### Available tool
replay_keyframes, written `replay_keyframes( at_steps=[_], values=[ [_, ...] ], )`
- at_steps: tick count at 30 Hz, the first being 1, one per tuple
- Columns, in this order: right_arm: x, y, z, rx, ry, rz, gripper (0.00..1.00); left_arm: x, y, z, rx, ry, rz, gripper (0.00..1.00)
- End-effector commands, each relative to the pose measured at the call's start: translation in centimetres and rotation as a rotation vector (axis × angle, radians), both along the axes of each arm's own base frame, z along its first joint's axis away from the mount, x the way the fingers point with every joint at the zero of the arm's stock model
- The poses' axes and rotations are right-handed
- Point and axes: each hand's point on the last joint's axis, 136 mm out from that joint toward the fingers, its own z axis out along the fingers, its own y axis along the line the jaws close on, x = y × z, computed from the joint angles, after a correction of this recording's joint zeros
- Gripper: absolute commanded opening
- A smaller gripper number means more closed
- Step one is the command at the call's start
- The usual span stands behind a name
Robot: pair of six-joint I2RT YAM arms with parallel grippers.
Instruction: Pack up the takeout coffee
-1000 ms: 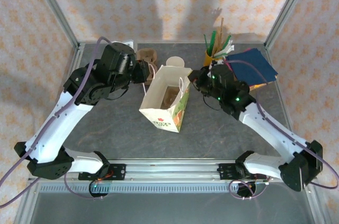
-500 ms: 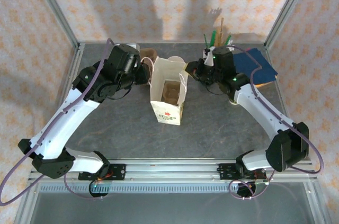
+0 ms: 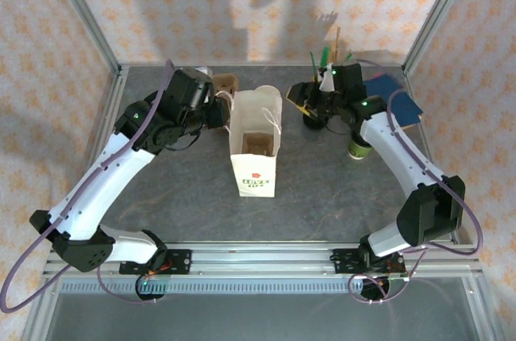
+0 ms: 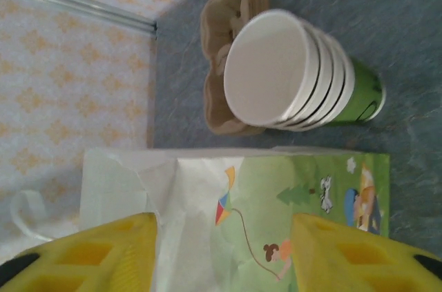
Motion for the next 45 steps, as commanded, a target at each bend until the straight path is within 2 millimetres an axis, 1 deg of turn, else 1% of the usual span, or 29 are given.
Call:
replay_keyframes(
  at_steps=[1, 3, 5, 6, 8, 9, 10, 11, 13, 14, 17, 18, 20, 22, 24, 27, 30, 33, 36, 39, 42, 45],
  values=[
    [-0.3, -4.2, 1.8, -0.173, -0.047, -0.095, 0.65, 0.2, 0.2, -0.1, -0.022, -0.033, 0.000, 0.44],
    [-1.0, -6.8, 2.9, -0.247, -0.074, -0.150, 0.69, -0.3, 0.1, -0.4, -0.051, -0.055, -0.015, 0.53],
    [-1.8, -9.6, 3.2, -0.310, -0.067, -0.229, 0.74, -1.0, 0.0, -0.7, -0.064, -0.100, -0.060, 0.60],
    [-2.2, -11.1, 3.2, -0.341, -0.056, -0.275, 0.74, -1.4, -0.2, -0.7, -0.085, -0.132, -0.088, 0.64],
    [-3.0, -13.6, 3.0, -0.430, -0.050, -0.333, 0.75, -2.0, -0.1, -0.9, -0.104, -0.200, -0.124, 0.69],
    [-3.5, -14.7, 2.7, -0.494, -0.050, -0.351, 0.75, -2.2, 0.4, -1.2, -0.101, -0.234, -0.117, 0.71],
    [-4.0, -15.8, 2.3, -0.547, -0.033, -0.379, 0.78, -2.3, 0.7, -1.6, -0.098, -0.257, -0.111, 0.75],
    [-4.5, -16.8, 1.8, -0.599, -0.004, -0.394, 0.79, -2.5, 1.0, -2.0, -0.098, -0.286, -0.112, 0.79],
    [-4.9, -17.3, 0.6, -0.657, 0.042, -0.353, 0.80, -2.8, 1.5, -2.6, -0.094, -0.335, -0.110, 0.82],
    [-4.9, -17.6, -0.5, -0.683, 0.071, -0.337, 0.80, -2.9, 1.5, -3.1, -0.089, -0.358, -0.118, 0.84],
    [-4.7, -17.2, -3.6, -0.694, 0.171, -0.240, 0.79, -3.3, 1.2, -4.8, -0.100, -0.395, -0.154, 0.84],
    [-4.6, -17.5, -4.6, -0.714, 0.205, -0.232, 0.79, -3.4, 1.0, -5.5, -0.102, -0.402, -0.168, 0.84],
    [-4.3, -18.6, -5.8, -0.736, 0.260, -0.239, 0.79, -3.5, 0.7, -6.8, -0.110, -0.399, -0.183, 0.84],
    [-4.2, -19.2, -6.9, -0.733, 0.296, -0.231, 0.79, -3.7, 0.4, -7.7, -0.103, -0.396, -0.212, 0.84],
    [-4.2, -19.7, -7.9, -0.745, 0.333, -0.223, 0.82, -3.7, 0.2, -8.2, -0.096, -0.396, -0.227, 0.84],
    [-4.3, -20.7, -9.7, -0.762, 0.387, -0.226, 0.86, -3.7, 0.0, -8.3, -0.089, -0.408, -0.246, 0.84],
    [-4.4, -21.7, -11.2, -0.756, 0.433, -0.235, 0.86, -3.7, -0.1, -8.0, -0.102, -0.415, -0.245, 0.84],
    [-3.9, -21.6, -11.6, -0.711, 0.429, -0.227, 0.86, -3.7, -0.1, -8.2, -0.103, -0.412, -0.245, 0.84],
    [-3.7, -21.5, -12.3, -0.707, 0.449, -0.210, 0.87, -3.9, -0.3, -8.0, -0.111, -0.409, -0.260, 0.84],
    [-3.5, -21.3, -12.9, -0.699, 0.458, -0.195, 0.87, -4.3, -0.7, -7.1, -0.139, -0.426, -0.283, 0.84],
    [-3.5, -21.2, -13.3, -0.697, 0.460, -0.193, 0.87, -4.6, -0.6, -5.9, -0.162, -0.460, -0.283, 0.84],
    [-3.6, -21.6, -13.4, -0.719, 0.470, -0.201, 0.86, -4.9, -0.4, -5.2, -0.173, -0.489, -0.283, 0.84]
  ],
)
